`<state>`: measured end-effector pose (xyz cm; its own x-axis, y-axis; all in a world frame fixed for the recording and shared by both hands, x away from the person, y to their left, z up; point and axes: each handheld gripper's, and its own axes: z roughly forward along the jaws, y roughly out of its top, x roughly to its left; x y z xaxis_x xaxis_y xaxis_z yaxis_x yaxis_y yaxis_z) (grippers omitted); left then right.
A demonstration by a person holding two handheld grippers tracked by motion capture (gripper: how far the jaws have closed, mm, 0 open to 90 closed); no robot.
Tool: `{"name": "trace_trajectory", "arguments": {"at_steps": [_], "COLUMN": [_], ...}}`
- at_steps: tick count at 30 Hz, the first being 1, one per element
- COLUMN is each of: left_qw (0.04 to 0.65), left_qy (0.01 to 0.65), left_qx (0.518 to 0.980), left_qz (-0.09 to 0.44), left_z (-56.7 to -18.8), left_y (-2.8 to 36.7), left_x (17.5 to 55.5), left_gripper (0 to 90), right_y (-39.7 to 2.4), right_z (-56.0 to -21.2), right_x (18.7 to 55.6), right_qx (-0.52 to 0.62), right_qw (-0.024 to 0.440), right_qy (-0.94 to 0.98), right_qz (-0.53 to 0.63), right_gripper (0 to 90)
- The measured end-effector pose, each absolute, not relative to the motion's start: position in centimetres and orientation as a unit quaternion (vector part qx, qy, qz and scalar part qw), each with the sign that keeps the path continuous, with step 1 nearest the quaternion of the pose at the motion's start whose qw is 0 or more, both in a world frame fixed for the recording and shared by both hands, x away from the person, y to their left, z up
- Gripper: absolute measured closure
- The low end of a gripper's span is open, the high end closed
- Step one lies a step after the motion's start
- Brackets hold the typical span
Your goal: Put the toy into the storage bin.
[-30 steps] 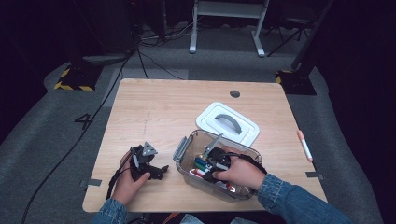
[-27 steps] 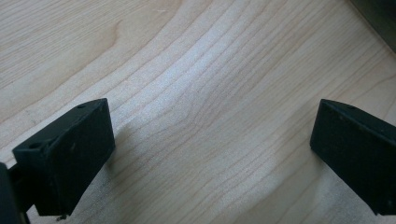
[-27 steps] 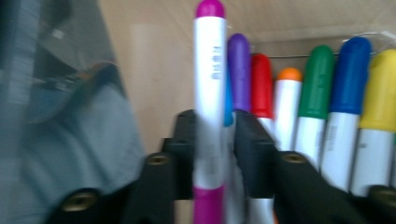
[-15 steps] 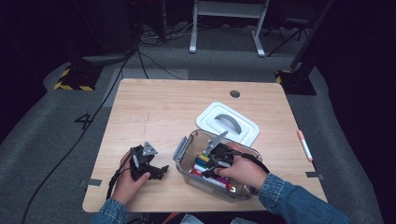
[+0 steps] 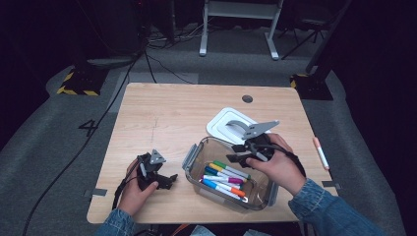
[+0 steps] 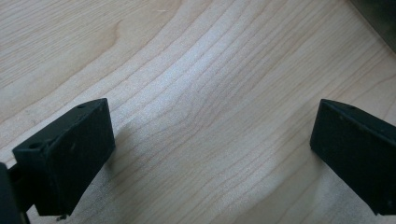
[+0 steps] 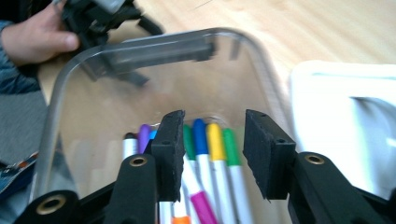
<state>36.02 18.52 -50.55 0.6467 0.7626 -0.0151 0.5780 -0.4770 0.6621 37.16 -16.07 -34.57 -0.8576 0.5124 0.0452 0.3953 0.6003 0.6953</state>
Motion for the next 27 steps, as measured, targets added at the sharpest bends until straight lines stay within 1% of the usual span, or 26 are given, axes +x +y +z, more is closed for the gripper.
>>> {"name": "trace_trajectory", "arguments": {"at_steps": [4, 6, 8, 9, 10, 11, 13, 14, 15, 16, 19, 20, 21, 22, 24, 26, 27], "left_qw": [0.325, 0.325, 0.326, 0.326, 0.326, 0.326, 0.327, 0.326, 0.326, 0.327, 0.327, 0.326, 0.326, 0.326, 0.327, 0.328, 0.328], "left_qy": [0.397, 0.397, 0.397, 0.397, 0.395, 0.395, 0.397, 0.396, 0.396, 0.396, 0.396, 0.394, 0.394, 0.395, 0.396, 0.397, 0.397], "left_qx": [0.847, 0.846, 0.846, 0.846, 0.847, 0.847, 0.846, 0.847, 0.847, 0.846, 0.847, 0.848, 0.848, 0.847, 0.847, 0.846, 0.846], "left_qz": [0.141, 0.141, 0.141, 0.141, 0.141, 0.141, 0.139, 0.140, 0.140, 0.141, 0.142, 0.142, 0.142, 0.142, 0.141, 0.140, 0.140], "left_z": [-50.6, -50.6, -50.6, -50.6, -50.6, -50.6, -50.6, -50.6, -50.6, -50.6, -50.6, -50.5, -50.5, -50.5, -50.5, -50.6, -50.6], "left_y": [18.5, 18.5, 18.5, 18.5, 18.5, 18.5, 18.5, 18.6, 18.6, 18.6, 18.6, 18.6, 18.6, 18.6, 18.6, 18.6, 18.6], "left_x": [36.0, 36.0, 36.0, 36.0, 36.1, 36.1, 36.1, 36.1, 36.1, 36.1, 36.2, 36.3, 36.3, 36.3, 36.4, 36.5, 36.5], "left_gripper": [0.2, 0.2, 0.2, 0.2, 0.4, 0.4, 0.4, 0.4, 0.4, 0.4, 0.4, 0.4, 0.4, 0.4, 0.4, 0.4, 0.4], "right_y": [-18.2, -20.7, -22.1, -22.1, -23.7, -23.7, -25.4, -26.7, -26.7, -28.3, -29.5, -30.7, -30.7, -32.0, -32.4, -34.1, -34.1], "right_z": [-33.7, -33.2, -33.0, -33.0, -33.0, -33.0, -33.0, -33.1, -33.1, -33.3, -33.6, -34.0, -34.0, -34.7, -34.9, -35.8, -35.8], "right_x": [37.5, 38.1, 38.5, 38.5, 38.9, 38.9, 39.5, 40.0, 40.0, 40.6, 41.1, 41.6, 41.6, 42.1, 42.3, 42.8, 42.8], "right_qx": [0.280, 0.309, 0.326, 0.326, 0.345, 0.345, 0.367, 0.382, 0.382, 0.405, 0.420, 0.435, 0.435, 0.453, 0.459, 0.483, 0.483], "right_qw": [0.098, 0.120, 0.129, 0.129, 0.143, 0.143, 0.153, 0.167, 0.167, 0.174, 0.180, 0.184, 0.184, 0.187, 0.189, 0.189, 0.189], "right_qy": [0.878, 0.865, 0.857, 0.857, 0.846, 0.846, 0.837, 0.829, 0.829, 0.817, 0.810, 0.804, 0.804, 0.797, 0.795, 0.783, 0.783], "right_qz": [0.375, 0.378, 0.378, 0.378, 0.379, 0.379, 0.375, 0.371, 0.371, 0.371, 0.368, 0.362, 0.362, 0.352, 0.350, 0.342, 0.342], "right_gripper": [59.0, 58.6, 58.3, 58.3, 57.8, 57.8, 57.2, 56.9, 56.9, 56.9, 56.9, 56.9, 56.9, 56.9, 56.9, 57.0, 57.0]}}
